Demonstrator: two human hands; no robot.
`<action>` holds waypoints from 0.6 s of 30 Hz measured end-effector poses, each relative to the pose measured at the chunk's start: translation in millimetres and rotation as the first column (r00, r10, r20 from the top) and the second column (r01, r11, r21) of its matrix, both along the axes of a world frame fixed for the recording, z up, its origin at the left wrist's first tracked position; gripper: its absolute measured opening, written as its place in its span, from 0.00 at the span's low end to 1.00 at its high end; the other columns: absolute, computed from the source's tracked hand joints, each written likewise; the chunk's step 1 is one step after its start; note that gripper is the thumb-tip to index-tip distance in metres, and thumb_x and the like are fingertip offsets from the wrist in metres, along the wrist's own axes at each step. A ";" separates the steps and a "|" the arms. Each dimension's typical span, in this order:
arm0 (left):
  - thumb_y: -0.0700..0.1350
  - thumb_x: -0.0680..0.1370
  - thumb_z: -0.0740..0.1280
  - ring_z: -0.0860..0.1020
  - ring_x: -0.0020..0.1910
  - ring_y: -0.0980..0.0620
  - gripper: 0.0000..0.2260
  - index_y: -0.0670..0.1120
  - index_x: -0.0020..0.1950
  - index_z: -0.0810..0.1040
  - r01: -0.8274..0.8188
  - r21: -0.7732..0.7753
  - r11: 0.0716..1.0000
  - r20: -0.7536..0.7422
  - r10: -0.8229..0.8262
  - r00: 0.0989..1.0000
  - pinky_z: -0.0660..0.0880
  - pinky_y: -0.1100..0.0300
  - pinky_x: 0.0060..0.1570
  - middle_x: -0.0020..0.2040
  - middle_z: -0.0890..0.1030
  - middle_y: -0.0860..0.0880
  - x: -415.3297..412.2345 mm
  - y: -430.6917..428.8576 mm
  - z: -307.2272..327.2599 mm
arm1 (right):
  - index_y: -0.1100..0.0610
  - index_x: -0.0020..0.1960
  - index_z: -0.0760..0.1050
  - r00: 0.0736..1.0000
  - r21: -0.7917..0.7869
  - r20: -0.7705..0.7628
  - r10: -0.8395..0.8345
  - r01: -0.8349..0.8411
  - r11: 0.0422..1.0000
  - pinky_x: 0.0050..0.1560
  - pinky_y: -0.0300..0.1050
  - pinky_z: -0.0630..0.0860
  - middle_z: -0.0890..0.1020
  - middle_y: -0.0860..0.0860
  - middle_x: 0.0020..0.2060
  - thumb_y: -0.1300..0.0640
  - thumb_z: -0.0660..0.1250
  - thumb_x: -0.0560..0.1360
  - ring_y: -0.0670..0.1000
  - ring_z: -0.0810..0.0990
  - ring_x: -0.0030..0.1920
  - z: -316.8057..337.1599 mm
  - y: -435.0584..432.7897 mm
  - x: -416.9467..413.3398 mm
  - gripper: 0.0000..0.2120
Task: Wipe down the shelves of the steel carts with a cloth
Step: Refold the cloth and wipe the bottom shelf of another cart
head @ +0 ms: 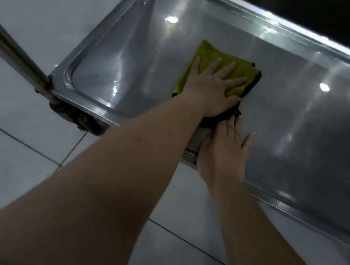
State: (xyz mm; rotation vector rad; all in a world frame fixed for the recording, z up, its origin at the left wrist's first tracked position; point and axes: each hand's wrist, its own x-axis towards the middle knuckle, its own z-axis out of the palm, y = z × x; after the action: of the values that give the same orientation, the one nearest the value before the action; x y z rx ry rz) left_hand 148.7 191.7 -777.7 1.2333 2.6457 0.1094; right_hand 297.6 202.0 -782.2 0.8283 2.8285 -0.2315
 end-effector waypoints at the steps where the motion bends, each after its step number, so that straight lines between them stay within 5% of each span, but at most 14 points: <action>1: 0.68 0.78 0.48 0.44 0.79 0.48 0.26 0.68 0.76 0.50 0.002 0.021 1.000 0.014 -0.002 1.000 0.39 0.36 0.73 0.80 0.47 0.56 -2.2 -4.9 0.2 | 0.56 0.79 0.46 1.000 0.001 0.008 0.002 -0.002 1.000 0.76 0.61 0.39 0.45 0.51 0.79 0.52 0.44 0.82 0.51 0.38 0.78 0.6 0.1 0.1 0.27; 11: 0.69 0.77 0.51 0.47 0.79 0.48 0.29 0.65 0.77 0.50 -0.452 -0.002 0.892 -0.031 0.452 0.892 0.44 0.39 0.74 0.80 0.49 0.54 -75.2 -195.6 1.2 | 0.57 0.80 0.44 0.995 -0.033 -0.104 0.002 -0.006 0.999 0.76 0.62 0.39 0.46 0.50 0.79 0.54 0.44 0.83 0.53 0.42 0.79 -3.1 -1.0 1.6 0.26; 16: 0.71 0.76 0.48 0.45 0.79 0.45 0.31 0.65 0.77 0.46 -0.456 -0.082 0.886 0.006 0.458 0.889 0.43 0.35 0.73 0.80 0.44 0.53 -26.5 -202.9 5.5 | 0.58 0.79 0.49 0.991 -0.004 -0.129 0.028 -0.028 1.000 0.76 0.62 0.40 0.50 0.52 0.79 0.56 0.47 0.83 0.56 0.45 0.79 -2.6 -1.1 3.1 0.26; 18: 0.72 0.76 0.47 0.44 0.79 0.44 0.32 0.66 0.77 0.44 -0.367 -0.113 0.923 0.003 0.370 0.929 0.44 0.35 0.72 0.80 0.43 0.52 5.1 -178.7 7.2 | 0.58 0.77 0.58 0.963 -0.135 -0.270 0.007 -0.045 0.990 0.76 0.58 0.39 0.59 0.54 0.77 0.58 0.51 0.81 0.54 0.53 0.78 -2.2 -0.2 6.9 0.25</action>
State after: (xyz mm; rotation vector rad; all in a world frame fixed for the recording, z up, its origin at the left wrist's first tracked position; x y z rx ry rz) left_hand 153.8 13.0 -770.5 0.6832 2.7878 0.0360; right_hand 304.5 201.8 -784.4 0.7819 3.0243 -0.5733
